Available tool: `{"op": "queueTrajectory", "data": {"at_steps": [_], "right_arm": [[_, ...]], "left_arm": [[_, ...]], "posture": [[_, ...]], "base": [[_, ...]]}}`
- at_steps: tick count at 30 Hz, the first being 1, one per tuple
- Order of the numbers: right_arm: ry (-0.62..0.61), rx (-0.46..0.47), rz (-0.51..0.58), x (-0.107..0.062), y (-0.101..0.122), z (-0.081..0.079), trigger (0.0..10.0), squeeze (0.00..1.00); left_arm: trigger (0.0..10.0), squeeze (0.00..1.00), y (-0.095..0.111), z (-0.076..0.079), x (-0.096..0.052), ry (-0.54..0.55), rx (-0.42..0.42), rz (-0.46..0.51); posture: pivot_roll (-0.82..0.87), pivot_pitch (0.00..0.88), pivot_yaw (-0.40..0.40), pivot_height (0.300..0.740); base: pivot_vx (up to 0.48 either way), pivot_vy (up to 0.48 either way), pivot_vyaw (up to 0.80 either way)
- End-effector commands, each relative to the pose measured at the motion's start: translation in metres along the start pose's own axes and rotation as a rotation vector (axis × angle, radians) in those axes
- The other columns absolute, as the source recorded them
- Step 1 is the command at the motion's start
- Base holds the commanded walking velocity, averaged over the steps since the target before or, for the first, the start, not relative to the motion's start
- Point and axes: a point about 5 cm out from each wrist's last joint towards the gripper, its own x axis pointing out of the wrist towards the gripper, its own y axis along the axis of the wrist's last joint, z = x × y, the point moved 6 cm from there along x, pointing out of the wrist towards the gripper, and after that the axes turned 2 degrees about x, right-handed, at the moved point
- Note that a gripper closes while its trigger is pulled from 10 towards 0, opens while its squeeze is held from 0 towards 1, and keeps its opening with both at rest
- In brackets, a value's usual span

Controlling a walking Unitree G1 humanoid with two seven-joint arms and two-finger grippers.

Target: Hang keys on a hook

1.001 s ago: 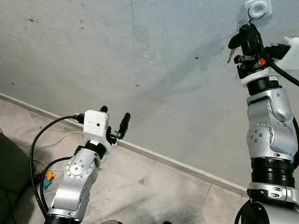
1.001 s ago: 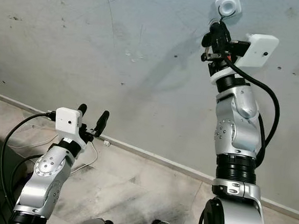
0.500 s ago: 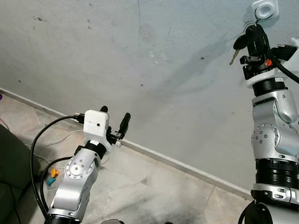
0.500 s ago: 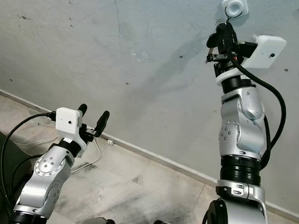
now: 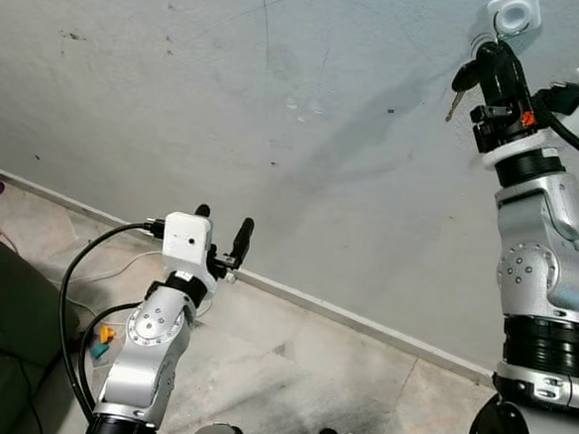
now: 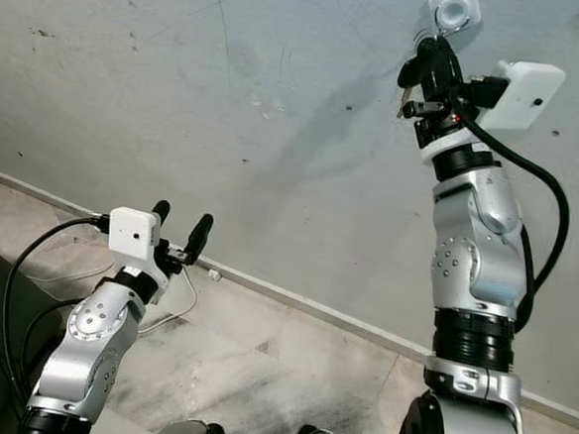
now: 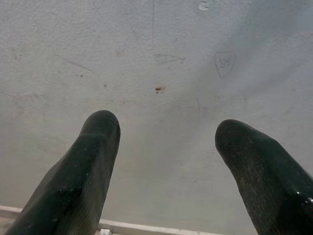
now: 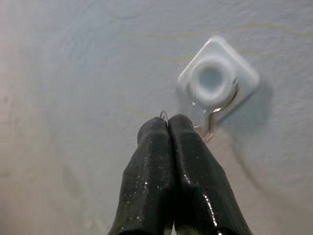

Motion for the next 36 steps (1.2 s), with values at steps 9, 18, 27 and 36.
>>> {"op": "queueTrajectory", "data": {"at_steps": [9,18,27,36], "right_arm": [[0.04,-0.006,-0.028,-0.007,-0.004,-0.014,10.0,0.0],[0.044,-0.008,-0.006,0.001,0.002,-0.017,10.0,0.0],[-0.017,-0.048,0.026,0.01,0.009,-0.003,10.0,0.0],[-0.093,-0.06,0.039,0.006,0.011,0.014,10.0,0.0]], "left_arm": [[10.0,0.0,-0.004,0.001,0.0,-0.012,0.004,-0.017],[10.0,0.0,-0.004,0.001,0.001,-0.013,0.005,-0.017],[10.0,0.0,-0.004,-0.001,0.0,-0.005,0.007,-0.016],[10.0,0.0,-0.004,-0.001,0.0,-0.008,0.007,-0.017]], "posture": [[0.06,0.175,0.082,0.74],[0.06,0.173,0.081,0.74],[0.07,0.171,0.075,0.74],[0.06,0.169,0.078,0.74]], "base": [[0.0,0.0,0.0],[0.0,0.0,0.0],[0.0,0.0,0.0],[0.0,0.0,0.0]]}}
